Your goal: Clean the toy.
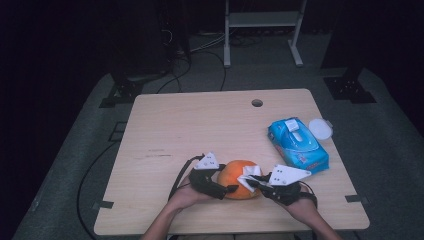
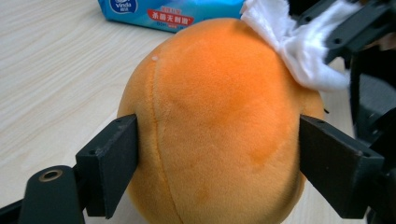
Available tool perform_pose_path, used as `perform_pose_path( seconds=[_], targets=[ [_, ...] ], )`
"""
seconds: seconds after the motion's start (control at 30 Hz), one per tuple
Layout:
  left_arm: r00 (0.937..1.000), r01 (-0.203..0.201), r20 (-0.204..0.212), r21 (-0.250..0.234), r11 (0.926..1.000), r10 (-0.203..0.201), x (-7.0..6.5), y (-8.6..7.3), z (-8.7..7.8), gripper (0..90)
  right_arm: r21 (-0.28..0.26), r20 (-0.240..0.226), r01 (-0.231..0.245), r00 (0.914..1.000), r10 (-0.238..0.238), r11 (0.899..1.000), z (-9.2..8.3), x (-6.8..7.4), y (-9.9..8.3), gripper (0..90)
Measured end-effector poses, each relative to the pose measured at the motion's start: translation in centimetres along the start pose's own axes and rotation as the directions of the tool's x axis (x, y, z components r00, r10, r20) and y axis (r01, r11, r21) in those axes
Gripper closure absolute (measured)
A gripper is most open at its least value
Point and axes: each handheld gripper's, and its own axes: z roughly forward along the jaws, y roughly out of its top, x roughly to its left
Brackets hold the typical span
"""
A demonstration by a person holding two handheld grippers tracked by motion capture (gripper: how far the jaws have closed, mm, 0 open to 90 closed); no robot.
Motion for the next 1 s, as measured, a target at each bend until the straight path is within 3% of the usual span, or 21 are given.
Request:
perform_pose_path(
  seconds=[0.13, 0.23, 0.37, 0.47, 0.6, 0.73, 0.9, 1.0],
  targets=[
    [0.9998, 0.020, 0.005, -0.018, 0.9996, -0.020, 0.4, -0.6, -0.3, 18.8, -0.009, 0.000, 0.000, 1.0000, 0.000, 1.000, 0.2, -0.2, 0.0, 83.8],
    [0.9996, 0.025, 0.011, -0.026, 0.9993, -0.025, 0.6, -0.9, -0.3, 18.9, -0.007, 0.033, -0.003, 0.9995, 0.003, 1.000, -0.6, -0.8, -0.6, 83.8],
    [0.9991, 0.038, 0.020, -0.032, 0.9988, -0.037, 0.7, -1.1, -0.3, 18.7, 0.004, 0.066, -0.064, 0.9958, 0.064, 0.998, -2.0, -1.7, -2.4, 83.7],
    [0.9989, 0.041, 0.023, -0.034, 0.9986, -0.040, 0.8, -1.1, -0.3, 17.9, 0.026, 0.064, -0.096, 0.9935, 0.094, 0.995, -2.6, -1.5, -3.9, 83.7],
    [0.9996, -0.025, 0.016, -0.036, 0.9990, 0.025, 0.1, -0.9, -0.2, 19.0, 0.007, 0.042, -0.115, 0.9925, 0.115, 0.993, -3.0, -1.1, -4.3, 83.7],
    [0.9937, -0.112, 0.002, -0.013, 0.9936, 0.112, -0.9, -0.6, -0.2, 21.3, -0.028, 0.022, -0.111, 0.9935, 0.112, 0.993, -2.4, -1.0, -3.2, 83.7],
    [0.9880, -0.155, 0.002, -0.006, 0.9880, 0.155, -1.0, -0.8, -0.3, 22.4, -0.074, 0.027, -0.126, 0.9914, 0.128, 0.989, -1.5, -2.0, -2.0, 83.8],
    [0.9895, -0.144, 0.002, -0.012, 0.9895, 0.144, -0.9, -0.9, -0.4, 21.4, -0.070, 0.042, -0.143, 0.9884, 0.146, 0.987, -1.4, -2.7, -2.4, 83.7]
  ],
)
